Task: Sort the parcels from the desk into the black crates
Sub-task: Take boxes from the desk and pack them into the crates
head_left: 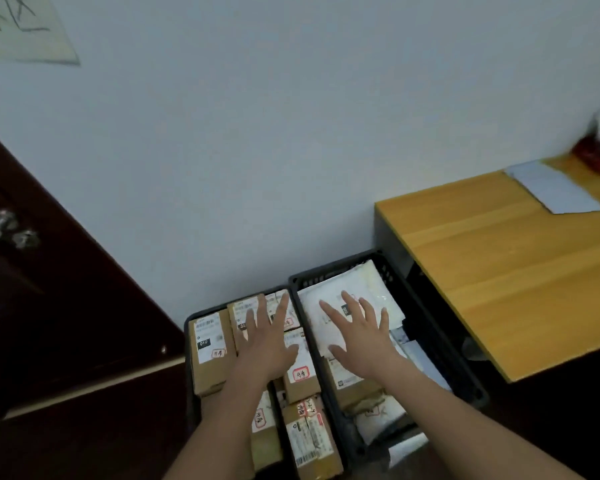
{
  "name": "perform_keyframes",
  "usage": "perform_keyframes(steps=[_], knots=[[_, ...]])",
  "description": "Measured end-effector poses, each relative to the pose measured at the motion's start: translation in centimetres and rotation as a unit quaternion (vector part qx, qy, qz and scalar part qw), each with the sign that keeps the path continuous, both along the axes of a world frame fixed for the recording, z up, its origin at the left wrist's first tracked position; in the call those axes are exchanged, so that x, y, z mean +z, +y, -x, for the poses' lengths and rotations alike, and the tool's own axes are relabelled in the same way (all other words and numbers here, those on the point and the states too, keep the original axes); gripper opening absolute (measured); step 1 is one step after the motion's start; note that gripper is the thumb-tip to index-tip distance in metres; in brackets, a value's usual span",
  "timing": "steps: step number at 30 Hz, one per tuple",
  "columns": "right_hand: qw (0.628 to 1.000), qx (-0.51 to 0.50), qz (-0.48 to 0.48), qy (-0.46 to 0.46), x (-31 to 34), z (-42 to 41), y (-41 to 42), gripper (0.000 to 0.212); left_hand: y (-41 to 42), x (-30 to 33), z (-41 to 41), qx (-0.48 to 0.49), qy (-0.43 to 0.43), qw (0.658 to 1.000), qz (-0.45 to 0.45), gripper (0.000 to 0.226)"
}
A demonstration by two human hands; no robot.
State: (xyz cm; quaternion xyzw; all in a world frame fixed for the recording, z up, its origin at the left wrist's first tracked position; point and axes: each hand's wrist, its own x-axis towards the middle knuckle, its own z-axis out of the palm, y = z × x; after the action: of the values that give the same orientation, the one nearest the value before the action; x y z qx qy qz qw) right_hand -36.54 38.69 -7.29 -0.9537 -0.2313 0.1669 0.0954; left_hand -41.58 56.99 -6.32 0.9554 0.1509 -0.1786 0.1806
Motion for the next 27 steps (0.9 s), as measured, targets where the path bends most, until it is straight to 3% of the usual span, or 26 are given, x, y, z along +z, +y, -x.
perform_keyframes(steps=[9,18,27], knots=[[0.988,-0.141,-0.035,-0.057,6.9,3.2,-11.9,0.077,-11.9,6.8,0.3,-0.104,-0.076,0.992,0.013,0.092],[0.964,-0.241,-0.038,-0.103,11.0,2.1,-24.9,0.079,-24.2,10.6,-3.5,-0.203,-0.087,0.975,-0.012,0.09],[0.934,-0.338,-0.016,-0.114,11.9,-0.6,-45.8,0.083,-44.5,12.0,-11.4,-0.278,-0.079,0.957,-0.019,0.09]])
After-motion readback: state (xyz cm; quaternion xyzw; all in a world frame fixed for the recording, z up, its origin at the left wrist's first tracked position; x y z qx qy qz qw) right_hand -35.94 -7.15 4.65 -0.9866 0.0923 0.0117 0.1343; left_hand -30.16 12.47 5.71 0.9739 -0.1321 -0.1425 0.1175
